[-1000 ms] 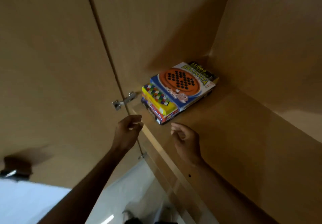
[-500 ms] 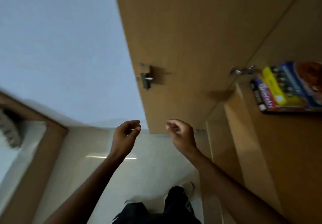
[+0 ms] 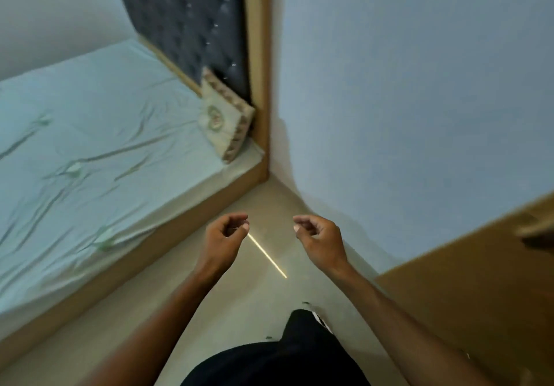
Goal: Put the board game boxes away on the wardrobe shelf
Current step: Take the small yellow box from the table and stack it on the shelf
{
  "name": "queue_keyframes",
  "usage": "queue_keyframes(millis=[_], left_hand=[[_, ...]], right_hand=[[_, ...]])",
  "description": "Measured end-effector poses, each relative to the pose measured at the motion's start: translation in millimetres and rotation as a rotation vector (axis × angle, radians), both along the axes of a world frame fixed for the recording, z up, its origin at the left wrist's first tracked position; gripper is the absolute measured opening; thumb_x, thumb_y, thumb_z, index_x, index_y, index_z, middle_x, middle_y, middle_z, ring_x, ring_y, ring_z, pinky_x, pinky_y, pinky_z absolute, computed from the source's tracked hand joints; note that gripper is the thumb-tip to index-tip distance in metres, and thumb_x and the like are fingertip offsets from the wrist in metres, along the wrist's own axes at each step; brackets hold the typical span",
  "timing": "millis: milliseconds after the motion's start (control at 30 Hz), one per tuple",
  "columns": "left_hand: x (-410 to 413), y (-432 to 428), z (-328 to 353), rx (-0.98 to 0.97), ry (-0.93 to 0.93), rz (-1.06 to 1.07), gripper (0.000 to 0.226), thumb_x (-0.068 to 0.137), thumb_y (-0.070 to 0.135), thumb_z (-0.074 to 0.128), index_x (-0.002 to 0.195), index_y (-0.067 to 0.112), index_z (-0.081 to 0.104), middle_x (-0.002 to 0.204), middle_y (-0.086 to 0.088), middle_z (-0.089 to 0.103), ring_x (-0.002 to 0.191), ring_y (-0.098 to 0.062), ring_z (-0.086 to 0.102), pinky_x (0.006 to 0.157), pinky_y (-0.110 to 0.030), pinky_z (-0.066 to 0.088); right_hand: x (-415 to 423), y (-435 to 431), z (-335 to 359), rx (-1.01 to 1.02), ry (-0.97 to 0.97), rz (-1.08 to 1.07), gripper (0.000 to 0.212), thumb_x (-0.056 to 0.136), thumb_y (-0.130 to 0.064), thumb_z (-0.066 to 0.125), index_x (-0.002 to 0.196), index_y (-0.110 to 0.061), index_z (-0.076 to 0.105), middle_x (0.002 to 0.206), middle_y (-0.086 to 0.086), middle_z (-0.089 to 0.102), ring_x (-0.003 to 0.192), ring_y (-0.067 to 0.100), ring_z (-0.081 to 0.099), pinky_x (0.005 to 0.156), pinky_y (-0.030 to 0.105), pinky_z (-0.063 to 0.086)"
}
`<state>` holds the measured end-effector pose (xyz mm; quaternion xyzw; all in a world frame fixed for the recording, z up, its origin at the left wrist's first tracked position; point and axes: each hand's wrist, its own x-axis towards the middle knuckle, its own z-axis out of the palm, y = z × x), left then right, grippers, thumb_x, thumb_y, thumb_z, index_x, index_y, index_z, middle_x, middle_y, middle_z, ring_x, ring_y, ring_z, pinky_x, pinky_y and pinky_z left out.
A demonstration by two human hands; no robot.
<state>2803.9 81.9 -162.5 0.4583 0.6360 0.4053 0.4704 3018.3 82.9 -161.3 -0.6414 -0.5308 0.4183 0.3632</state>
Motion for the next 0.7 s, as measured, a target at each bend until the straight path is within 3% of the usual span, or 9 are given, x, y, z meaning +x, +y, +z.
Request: queue_keyframes(millis=[200,467,600,700], left_hand=[[-123.0,-11.9,-17.2,-0.059,-0.035,0.368,0.017,0.088,0.01,0.068,0.101,0.021,0.071,0.093,-0.002,0.072,0.087,-0.012,0.067,0.077,-0.023,0.053],[-272.3,-20.1,-27.9,-0.163,-0.09,0.841,0.018,0.089,0.013,0.067,0.106,0.019,0.07,0.095,-0.001,0.072,0.089,-0.011,0.066,0.07,-0.017,0.048],[-315.3,-31.4,-25.7,-0.169,-0.109,0.995,0.021,0.09,0.013,0.066,0.11,0.018,0.07,0.099,-0.001,0.072,0.093,-0.012,0.067,0.074,-0.019,0.05],[-349.4,-58.0,-25.5,-0.147,-0.159,1.233,0.02,0.089,0.012,0.066,0.107,0.017,0.071,0.097,-0.003,0.072,0.089,-0.011,0.066,0.072,-0.018,0.05]], right_hand=[[-137.9,67.3,-6.6,-0.085,0.025,0.357,0.014,0.085,-0.016,0.067,0.095,-0.025,0.072,0.082,-0.004,0.072,0.078,0.007,0.067,0.075,0.023,0.057],[-339.3,141.3,-14.3,-0.154,-0.045,0.842,0.019,0.088,-0.021,0.065,0.106,-0.026,0.07,0.093,-0.014,0.07,0.087,-0.003,0.064,0.077,0.016,0.054],[-415.8,152.2,-12.7,-0.178,-0.048,1.014,0.02,0.089,-0.02,0.064,0.108,-0.026,0.068,0.097,-0.01,0.07,0.09,0.003,0.066,0.084,0.025,0.056],[-488.7,141.7,-15.5,-0.208,-0.076,1.213,0.021,0.089,-0.02,0.064,0.11,-0.025,0.069,0.103,-0.01,0.071,0.094,0.003,0.066,0.088,0.029,0.056]])
